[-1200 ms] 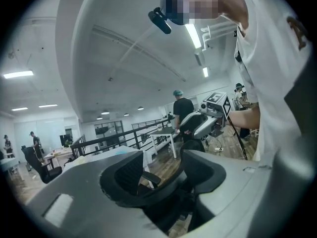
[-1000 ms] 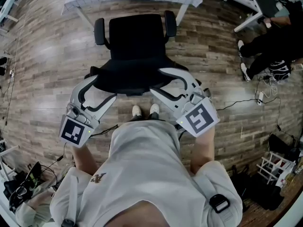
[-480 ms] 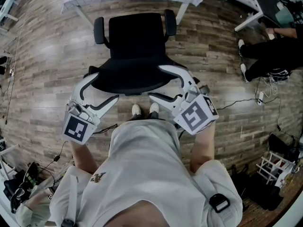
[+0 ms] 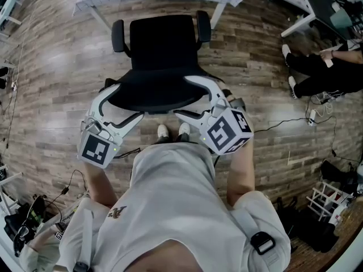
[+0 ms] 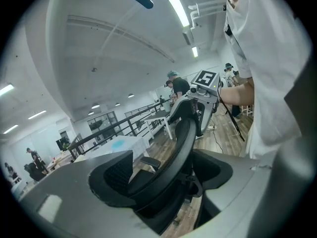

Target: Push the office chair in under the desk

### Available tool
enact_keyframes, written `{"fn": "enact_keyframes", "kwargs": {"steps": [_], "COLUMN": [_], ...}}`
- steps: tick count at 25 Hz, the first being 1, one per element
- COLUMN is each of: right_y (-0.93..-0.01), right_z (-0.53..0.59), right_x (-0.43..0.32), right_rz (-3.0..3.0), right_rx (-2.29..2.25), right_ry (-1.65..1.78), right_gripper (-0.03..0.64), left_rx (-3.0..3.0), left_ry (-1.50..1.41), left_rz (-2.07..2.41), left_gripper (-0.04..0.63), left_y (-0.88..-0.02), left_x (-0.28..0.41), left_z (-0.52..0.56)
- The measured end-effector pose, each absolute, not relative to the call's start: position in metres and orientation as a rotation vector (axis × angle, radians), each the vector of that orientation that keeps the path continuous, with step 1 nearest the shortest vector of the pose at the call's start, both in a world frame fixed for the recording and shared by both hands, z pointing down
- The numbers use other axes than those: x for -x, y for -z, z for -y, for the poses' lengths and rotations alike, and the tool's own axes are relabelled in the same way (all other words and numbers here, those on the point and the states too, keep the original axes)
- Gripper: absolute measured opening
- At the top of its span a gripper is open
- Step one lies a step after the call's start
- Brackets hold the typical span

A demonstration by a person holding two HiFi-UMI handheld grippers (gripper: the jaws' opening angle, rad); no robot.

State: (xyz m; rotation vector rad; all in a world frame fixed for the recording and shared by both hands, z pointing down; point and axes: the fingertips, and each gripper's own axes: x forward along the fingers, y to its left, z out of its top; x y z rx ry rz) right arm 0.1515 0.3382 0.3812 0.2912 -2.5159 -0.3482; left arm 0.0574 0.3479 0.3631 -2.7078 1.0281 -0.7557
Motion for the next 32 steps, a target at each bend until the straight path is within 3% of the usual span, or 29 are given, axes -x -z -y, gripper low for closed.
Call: {"fn": "enact_keyframes", "kwargs": {"steps": [5, 32], "right_y": [-0.389, -0.391], "right_z": [-0.329, -0.311], "right_x": [-0.145, -0.145], "right_rz": [2.502, 2.51], "right_rx": [-0.315, -0.17], "right_ry": [0.366, 0.291], "right_gripper": [0.383, 0.377], "left_rx": [2.681, 2.689], "left_ry": [0.761, 0.804], "left_rz": [-1.033, -1.052], "left_gripper": [0.402, 0.402], "left_y": [-0.363, -0.366], "left_x": [-0.057, -0.061], "left_z": [-0.345, -0.326]}}
